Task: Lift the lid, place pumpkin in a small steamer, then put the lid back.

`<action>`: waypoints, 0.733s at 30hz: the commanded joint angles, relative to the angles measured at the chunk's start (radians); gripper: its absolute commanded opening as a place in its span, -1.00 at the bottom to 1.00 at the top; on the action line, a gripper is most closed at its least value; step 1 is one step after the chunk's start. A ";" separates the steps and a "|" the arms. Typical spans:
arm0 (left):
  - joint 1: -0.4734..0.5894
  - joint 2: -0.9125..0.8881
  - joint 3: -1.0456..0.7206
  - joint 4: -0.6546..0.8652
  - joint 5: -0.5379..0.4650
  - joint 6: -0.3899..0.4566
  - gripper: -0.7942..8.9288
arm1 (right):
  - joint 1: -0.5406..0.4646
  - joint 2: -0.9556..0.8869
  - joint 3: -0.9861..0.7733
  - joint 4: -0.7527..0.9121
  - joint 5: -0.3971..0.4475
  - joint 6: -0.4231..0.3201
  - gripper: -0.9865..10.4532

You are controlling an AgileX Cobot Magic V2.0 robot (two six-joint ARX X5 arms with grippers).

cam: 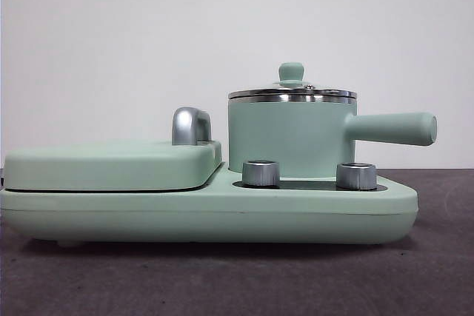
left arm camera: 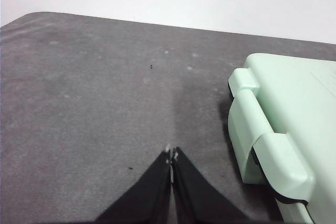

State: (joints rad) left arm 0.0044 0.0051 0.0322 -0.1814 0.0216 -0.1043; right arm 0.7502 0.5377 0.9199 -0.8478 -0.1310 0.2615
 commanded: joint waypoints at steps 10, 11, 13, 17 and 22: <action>-0.006 -0.002 -0.019 -0.005 -0.004 0.007 -0.82 | 0.009 0.002 0.009 0.011 0.000 -0.008 -0.79; -0.006 -0.002 -0.019 -0.006 -0.004 0.007 -0.82 | 0.009 0.002 0.009 0.011 0.000 -0.008 -0.79; -0.006 -0.002 -0.019 -0.006 -0.004 0.007 -0.82 | 0.009 0.002 0.009 0.010 0.000 -0.008 -0.79; -0.006 -0.002 -0.019 -0.005 -0.004 0.007 -0.82 | 0.009 0.002 0.009 0.010 0.000 -0.008 -0.79; -0.005 -0.002 -0.019 -0.006 -0.004 0.007 -0.82 | -0.004 -0.013 -0.004 0.035 0.010 -0.008 -0.79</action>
State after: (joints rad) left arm -0.0006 0.0051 0.0322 -0.1810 0.0216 -0.1040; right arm 0.7460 0.5308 0.9138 -0.8246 -0.1280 0.2615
